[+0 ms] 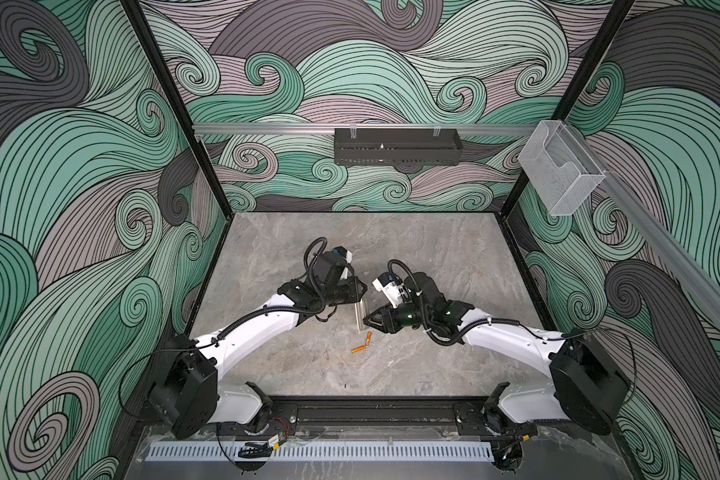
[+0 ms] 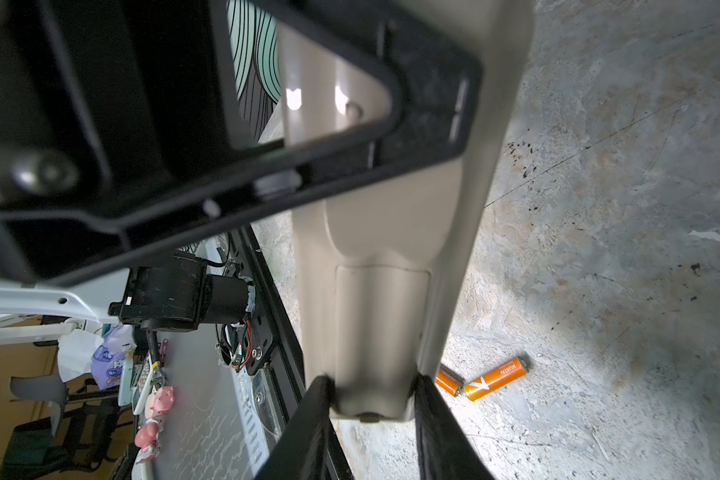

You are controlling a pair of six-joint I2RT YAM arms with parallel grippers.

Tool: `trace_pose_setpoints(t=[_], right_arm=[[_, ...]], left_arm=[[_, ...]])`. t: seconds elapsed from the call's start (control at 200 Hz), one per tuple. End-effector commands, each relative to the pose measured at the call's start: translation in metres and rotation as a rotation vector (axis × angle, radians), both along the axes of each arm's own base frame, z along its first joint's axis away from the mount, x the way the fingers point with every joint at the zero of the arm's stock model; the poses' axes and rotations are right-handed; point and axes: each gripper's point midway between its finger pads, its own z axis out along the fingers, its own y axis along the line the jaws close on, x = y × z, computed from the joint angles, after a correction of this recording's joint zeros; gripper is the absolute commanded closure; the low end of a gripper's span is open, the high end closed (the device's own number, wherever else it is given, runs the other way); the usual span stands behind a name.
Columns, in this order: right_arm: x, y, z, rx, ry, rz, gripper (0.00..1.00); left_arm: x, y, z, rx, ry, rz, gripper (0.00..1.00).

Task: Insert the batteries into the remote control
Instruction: 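Close the right gripper around the remote's lower end below the left gripper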

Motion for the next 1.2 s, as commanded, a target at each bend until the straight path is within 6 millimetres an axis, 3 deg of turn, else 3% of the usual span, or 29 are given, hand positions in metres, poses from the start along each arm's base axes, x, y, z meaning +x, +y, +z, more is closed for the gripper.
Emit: trace_pose_setpoints(t=[0.0, 1.196], right_arm=[[-0.0004, 0.0013, -0.0014, 0.016, 0.006, 0.005, 0.68], [-0.0055, 0.0024, 0.0052, 0.042, -0.021, 0.044, 0.8]], left_arm=[[0.009, -0.0121, 0.0263, -0.053, -0.057, -0.011, 1.0], [0.0101, -0.0074, 0.0206, -0.023, -0.058, 0.001, 1.0]])
